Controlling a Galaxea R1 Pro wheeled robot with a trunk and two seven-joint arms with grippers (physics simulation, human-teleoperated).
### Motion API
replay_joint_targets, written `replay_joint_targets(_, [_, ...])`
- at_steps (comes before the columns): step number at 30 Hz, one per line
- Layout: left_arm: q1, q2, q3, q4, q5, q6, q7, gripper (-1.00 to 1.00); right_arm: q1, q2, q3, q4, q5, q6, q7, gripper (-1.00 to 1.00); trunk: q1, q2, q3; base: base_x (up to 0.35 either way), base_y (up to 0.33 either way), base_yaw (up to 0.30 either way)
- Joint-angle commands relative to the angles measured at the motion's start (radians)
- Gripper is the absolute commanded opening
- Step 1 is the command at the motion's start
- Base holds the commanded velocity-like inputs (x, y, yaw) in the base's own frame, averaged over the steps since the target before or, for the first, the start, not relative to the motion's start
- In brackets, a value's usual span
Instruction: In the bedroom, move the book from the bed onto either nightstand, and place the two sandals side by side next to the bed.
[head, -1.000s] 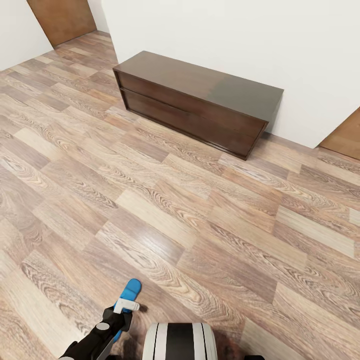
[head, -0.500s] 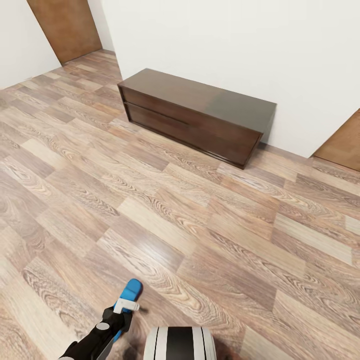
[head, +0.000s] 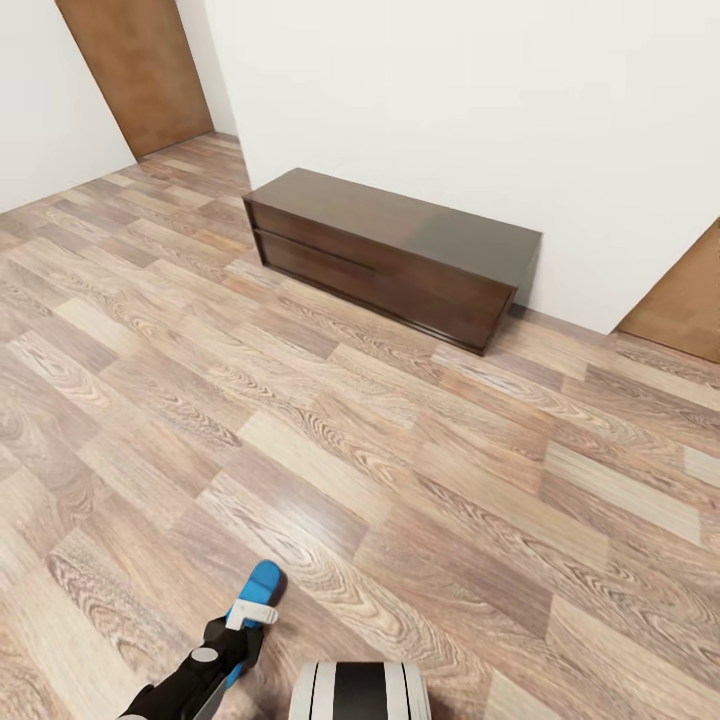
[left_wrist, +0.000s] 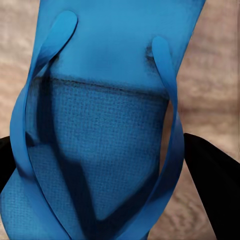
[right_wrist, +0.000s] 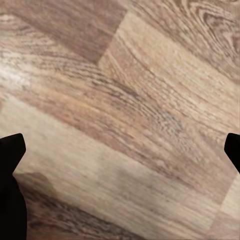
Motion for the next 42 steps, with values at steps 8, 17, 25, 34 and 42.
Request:
replay_joint_targets(8, [0.0,0.001,-0.003,0.001,-0.002,0.0,0.004,-1.0,0.0,0.0,-0.002,0.009,-0.007,0.004,0.006,1.0,-0.004,0.002,0.031,0.0,0.0,0.0])
replay_joint_targets(17, [0.0,0.001,-0.001,0.002,-0.003,-0.001,0.004,-1.0,0.0,0.0,-0.002,0.01,-0.007,0.003,0.007,1.0,-0.008,0.004,0.065,0.0,0.0,0.0])
replay_joint_targets(25, [0.0,0.001,-0.001,0.002,-0.004,-0.001,0.004,-1.0,0.0,0.0,-0.003,0.016,-0.008,0.004,0.006,1.0,-0.011,0.006,0.096,0.0,0.0,0.0])
replay_joint_targets(34, [0.0,0.002,-0.001,0.002,-0.004,-0.001,0.004,-1.0,-0.001,0.0,-0.002,0.046,-0.007,0.003,0.006,1.0,-0.015,0.008,0.131,0.0,0.0,0.0])
replay_joint_targets(42, [0.0,0.002,0.0,0.003,-0.004,0.002,0.004,-1.0,-0.013,-0.003,-0.001,0.113,-0.007,0.002,0.005,1.0,-0.019,0.01,0.162,0.0,0.0,0.0])
